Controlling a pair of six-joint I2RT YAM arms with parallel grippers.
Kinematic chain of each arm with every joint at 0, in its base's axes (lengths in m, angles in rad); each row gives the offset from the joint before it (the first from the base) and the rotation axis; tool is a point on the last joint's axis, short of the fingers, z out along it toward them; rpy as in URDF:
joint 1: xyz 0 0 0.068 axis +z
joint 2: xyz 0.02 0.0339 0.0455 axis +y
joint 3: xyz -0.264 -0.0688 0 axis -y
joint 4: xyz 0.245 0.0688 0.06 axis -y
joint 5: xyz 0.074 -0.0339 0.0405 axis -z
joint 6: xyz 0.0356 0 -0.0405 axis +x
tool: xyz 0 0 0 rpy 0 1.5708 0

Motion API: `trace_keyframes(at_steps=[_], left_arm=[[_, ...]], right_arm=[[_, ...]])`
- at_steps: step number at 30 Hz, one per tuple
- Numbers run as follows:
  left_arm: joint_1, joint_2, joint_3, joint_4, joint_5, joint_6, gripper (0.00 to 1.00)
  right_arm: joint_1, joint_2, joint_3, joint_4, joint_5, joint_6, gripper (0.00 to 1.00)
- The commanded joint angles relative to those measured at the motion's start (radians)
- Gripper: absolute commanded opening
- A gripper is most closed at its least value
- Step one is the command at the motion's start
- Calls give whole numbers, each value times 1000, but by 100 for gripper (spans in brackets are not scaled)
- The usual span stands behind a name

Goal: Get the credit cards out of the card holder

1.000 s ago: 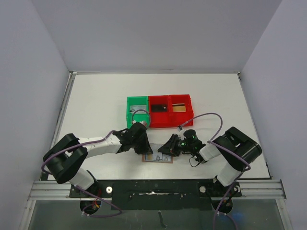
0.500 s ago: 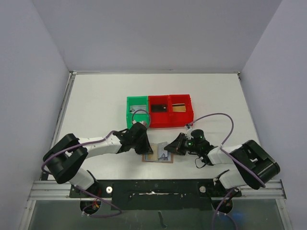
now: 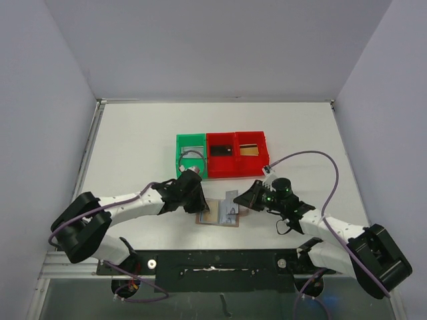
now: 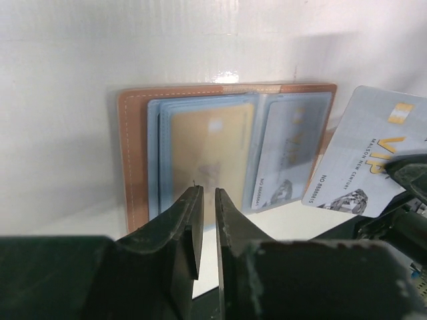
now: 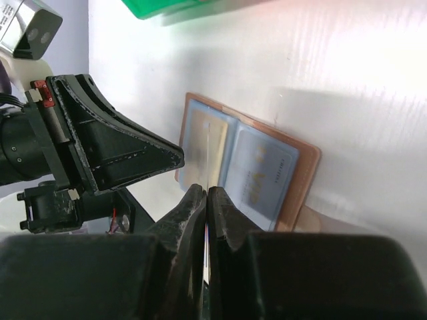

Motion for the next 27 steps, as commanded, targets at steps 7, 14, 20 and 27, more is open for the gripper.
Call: trace_keyframes(at_steps=[7, 14, 20, 27], left_arm=[[68, -230, 24, -106, -123, 26, 35], [331, -431, 47, -289, -92, 140, 70], [648, -462, 158, -450, 68, 335, 73], [859, -410, 245, -523, 55, 497, 74]], right_arm=[[178, -67, 181, -57, 198, -319, 0], [232, -46, 257, -25, 320, -506, 0], [254, -14, 318, 64, 363, -799, 0], [249, 228, 625, -58, 333, -1098, 0]])
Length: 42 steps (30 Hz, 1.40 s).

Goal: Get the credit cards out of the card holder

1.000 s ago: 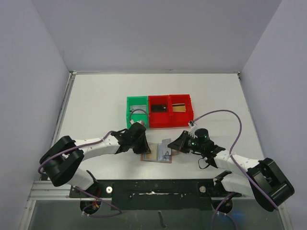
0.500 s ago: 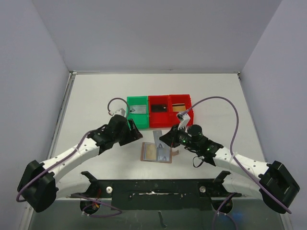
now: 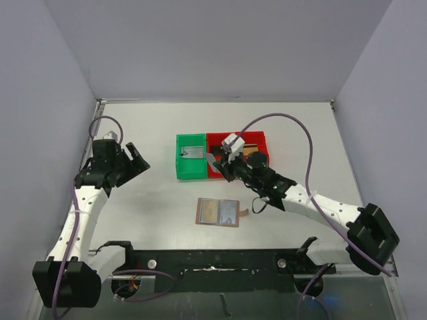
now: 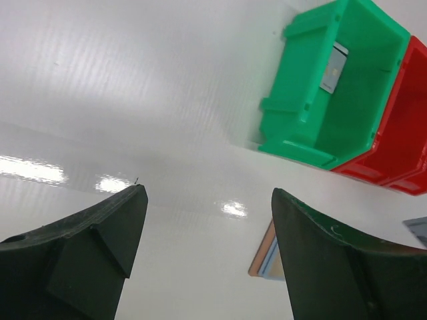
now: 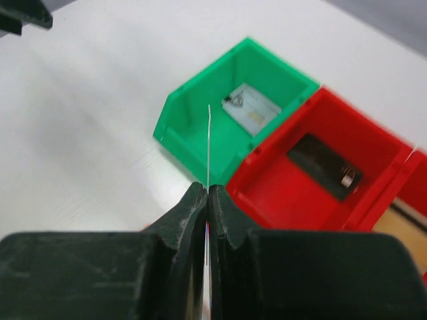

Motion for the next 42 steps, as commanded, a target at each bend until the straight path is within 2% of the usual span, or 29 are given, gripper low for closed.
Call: trace_keyframes(at_steps=[1, 6, 11, 18, 27, 42], left_arm=[[87, 12, 48, -50, 0, 154, 74], [93, -50, -14, 30, -2, 133, 75], [86, -147, -187, 149, -11, 71, 75], [89, -161, -187, 174, -4, 83, 76], [111, -159, -190, 183, -6, 82, 76], [127, -154, -197, 201, 30, 87, 76]], right_arm=[[0, 174, 283, -47, 6, -256, 0], [-9, 401, 522, -177, -22, -379, 0], [-21, 563, 714, -339, -28, -451, 0], [-28, 715, 876, -445, -49, -538, 0], [-36, 826, 1000, -516, -72, -628, 0], [-39, 974, 1170, -641, -41, -923, 0]])
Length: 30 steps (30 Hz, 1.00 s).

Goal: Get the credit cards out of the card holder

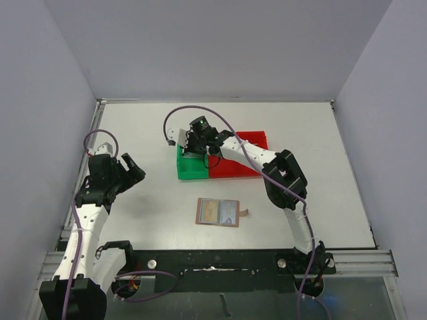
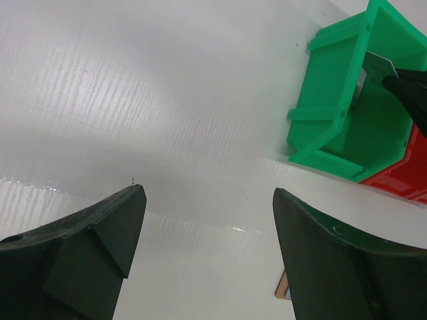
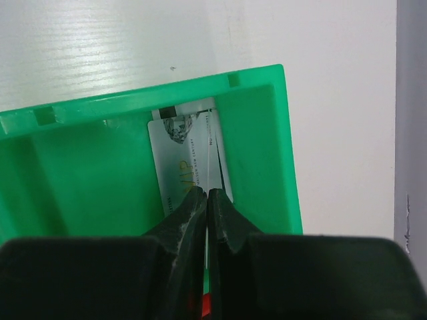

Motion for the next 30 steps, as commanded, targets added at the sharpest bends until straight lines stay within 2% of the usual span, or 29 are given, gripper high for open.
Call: trace_keyframes(at_steps=[1, 6, 15, 17, 23, 28, 30], left_arm=[[18, -5, 3, 64, 31, 4, 76], [27, -5, 3, 66, 38, 7, 76], [28, -5, 1, 70, 48, 8, 76], [28, -7, 0, 70, 47, 8, 76], [30, -4, 0, 70, 47, 8, 76], [30, -3, 0, 70, 46, 8, 76], [31, -2, -1, 71, 47, 8, 76]], right_arm=[[-2, 15, 78, -33, 17, -121, 0], [-2, 52, 83, -29, 74, -187, 0], [-4, 97, 85, 43, 75, -262, 0], [-4, 104, 81, 41, 67, -278, 4], [-5, 115, 65, 36, 54, -288, 6], [-1, 105, 60, 19, 57, -284, 16], [1, 96, 60, 10, 56, -279, 24]])
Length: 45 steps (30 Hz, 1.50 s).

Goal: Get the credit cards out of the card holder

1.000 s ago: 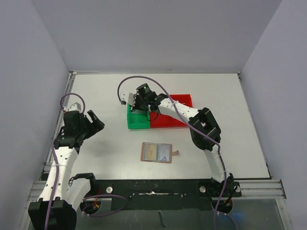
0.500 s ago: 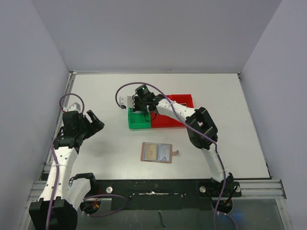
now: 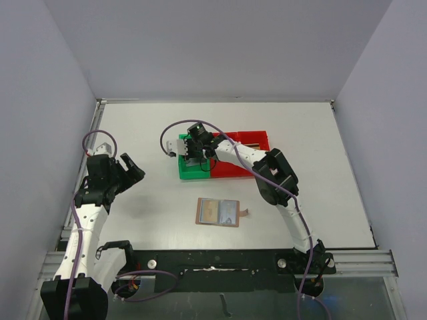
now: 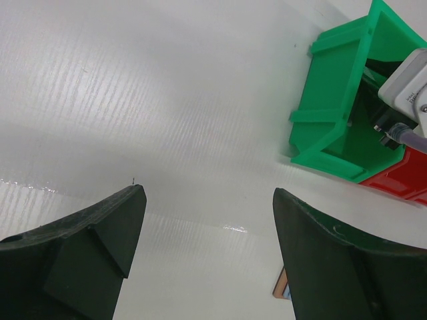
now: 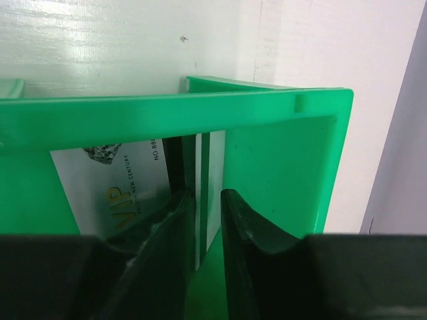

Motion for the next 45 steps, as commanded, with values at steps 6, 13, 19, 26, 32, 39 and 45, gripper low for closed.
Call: trace_keyframes(at_steps=[6, 13, 19, 26, 32, 39, 45], left_arm=[[9, -3, 4, 64, 19, 9, 76], [10, -3, 4, 65, 21, 8, 76], [12, -1, 4, 66, 23, 8, 76], [15, 1, 4, 67, 28, 8, 76], [21, 4, 2, 70, 32, 8, 76], [23, 1, 2, 70, 33, 8, 76], [24, -1, 2, 70, 31, 8, 76]], right_arm=[[-1, -68, 17, -23, -31, 27, 37], [-13, -142, -5, 23, -93, 176, 43], [-43, -213, -73, 112, -190, 487, 40], [-35, -181, -32, -4, -110, 905, 15], [10, -143, 7, -94, -41, 945, 8], [46, -70, 76, -182, -3, 939, 6], [58, -63, 54, -197, 20, 968, 6]])
